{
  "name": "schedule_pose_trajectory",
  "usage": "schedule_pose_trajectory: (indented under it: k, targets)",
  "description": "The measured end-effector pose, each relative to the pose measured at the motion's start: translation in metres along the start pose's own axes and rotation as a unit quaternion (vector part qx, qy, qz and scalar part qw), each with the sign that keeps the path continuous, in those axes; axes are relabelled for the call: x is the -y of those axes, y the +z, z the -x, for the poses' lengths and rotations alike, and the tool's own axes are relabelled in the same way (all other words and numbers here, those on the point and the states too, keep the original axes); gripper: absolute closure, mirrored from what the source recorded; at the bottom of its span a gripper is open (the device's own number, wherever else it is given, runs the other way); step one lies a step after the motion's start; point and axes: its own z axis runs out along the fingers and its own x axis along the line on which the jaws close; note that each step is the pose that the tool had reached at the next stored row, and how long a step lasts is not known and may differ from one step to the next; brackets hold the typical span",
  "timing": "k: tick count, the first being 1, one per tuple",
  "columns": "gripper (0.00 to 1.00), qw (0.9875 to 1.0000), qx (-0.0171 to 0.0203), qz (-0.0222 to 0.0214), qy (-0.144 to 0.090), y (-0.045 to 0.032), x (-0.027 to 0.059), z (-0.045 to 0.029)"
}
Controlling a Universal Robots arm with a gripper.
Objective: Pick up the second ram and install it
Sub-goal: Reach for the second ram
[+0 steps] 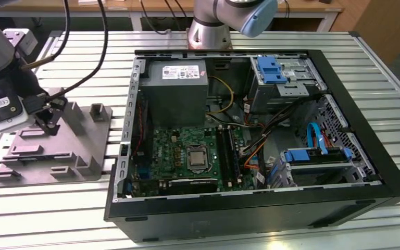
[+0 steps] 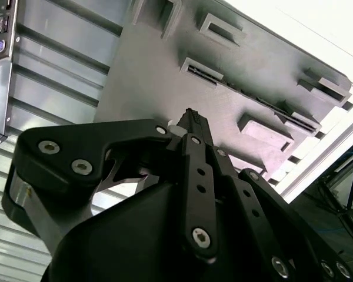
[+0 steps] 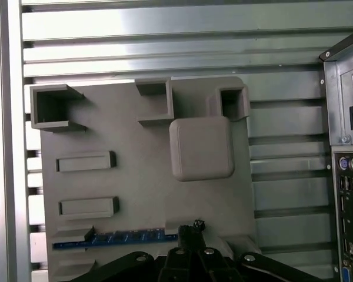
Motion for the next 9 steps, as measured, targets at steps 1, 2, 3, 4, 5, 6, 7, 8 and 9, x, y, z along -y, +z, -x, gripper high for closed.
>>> schedule_pose_trajectory:
  k: [1, 2, 3, 4, 5, 6, 7, 8, 9]
  targets:
    - [0.90, 1.0000, 0.0000, 0.0000, 0.000, 0.0017, 0.0005, -0.0003]
    - [0.90, 1.0000, 0.0000, 0.0000, 0.000, 0.0035, 0.0010, -0.0006]
    - [0.90, 1.0000, 0.0000, 0.0000, 0.000, 0.0053, 0.0016, -0.0009]
    - [0.90, 1.0000, -0.0001, -0.0001, 0.000, 0.0071, 0.0024, -0.0015]
    - [0.90, 1.0000, 0.0000, -0.0001, 0.000, 0.0088, 0.0032, -0.0033]
    - [0.90, 1.0000, 0.0000, 0.0000, 0.000, 0.0104, 0.0040, -0.0057]
    - [0.90, 1.0000, 0.0000, 0.0000, 0.000, 0.0118, 0.0050, -0.0089]
    - [0.90, 1.0000, 0.0001, 0.0001, 0.000, 0.0131, 0.0063, -0.0122]
    - [0.90, 1.0000, 0.0001, 0.0000, 0.000, 0.0142, 0.0078, -0.0153]
